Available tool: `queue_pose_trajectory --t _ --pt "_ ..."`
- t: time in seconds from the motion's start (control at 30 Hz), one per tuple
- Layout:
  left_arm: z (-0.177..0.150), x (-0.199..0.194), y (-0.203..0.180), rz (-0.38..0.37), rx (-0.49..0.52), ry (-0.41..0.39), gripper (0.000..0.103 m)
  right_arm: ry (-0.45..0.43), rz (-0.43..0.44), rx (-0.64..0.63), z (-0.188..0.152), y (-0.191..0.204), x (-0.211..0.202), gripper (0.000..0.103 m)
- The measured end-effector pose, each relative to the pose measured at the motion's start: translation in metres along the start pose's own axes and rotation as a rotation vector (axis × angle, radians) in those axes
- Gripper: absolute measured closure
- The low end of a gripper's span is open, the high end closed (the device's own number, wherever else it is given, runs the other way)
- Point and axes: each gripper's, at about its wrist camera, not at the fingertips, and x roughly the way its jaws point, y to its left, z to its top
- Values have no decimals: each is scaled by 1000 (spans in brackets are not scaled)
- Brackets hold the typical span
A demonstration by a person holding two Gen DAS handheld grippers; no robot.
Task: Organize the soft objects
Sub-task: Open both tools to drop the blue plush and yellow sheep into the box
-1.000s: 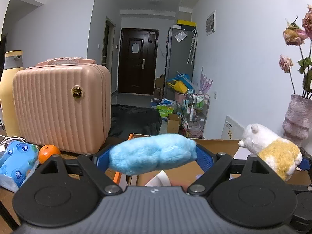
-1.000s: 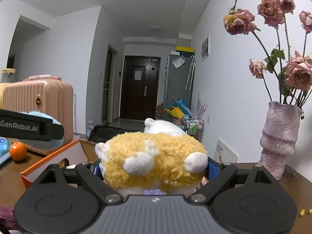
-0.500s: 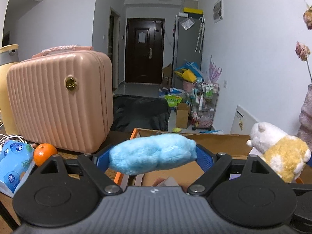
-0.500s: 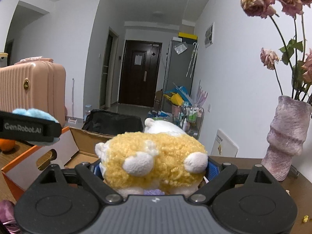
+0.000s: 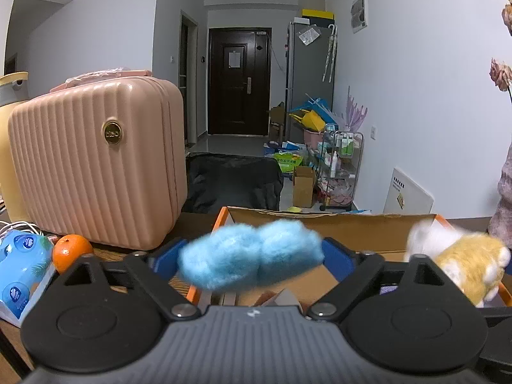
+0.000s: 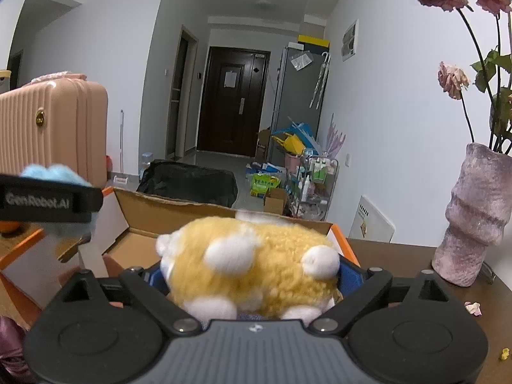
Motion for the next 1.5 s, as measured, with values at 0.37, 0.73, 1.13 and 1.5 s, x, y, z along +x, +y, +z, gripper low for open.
queue_pose_trajectory --t 0.37,0.73,1.13,1.5 --pt "0 5 9 10 -45 27 0 14 -7 26 -1 -4 0 0" --pt "-5 2 13 3 -55 34 0 43 7 44 -10 -6 -10 0" --pt "-17 -33 24 -13 -65 -1 0 7 -10 93 -27 -22 -46 0" --pt "-30 -70 33 -28 -63 -11 0 -60 -10 129 -42 -26 -90 0"
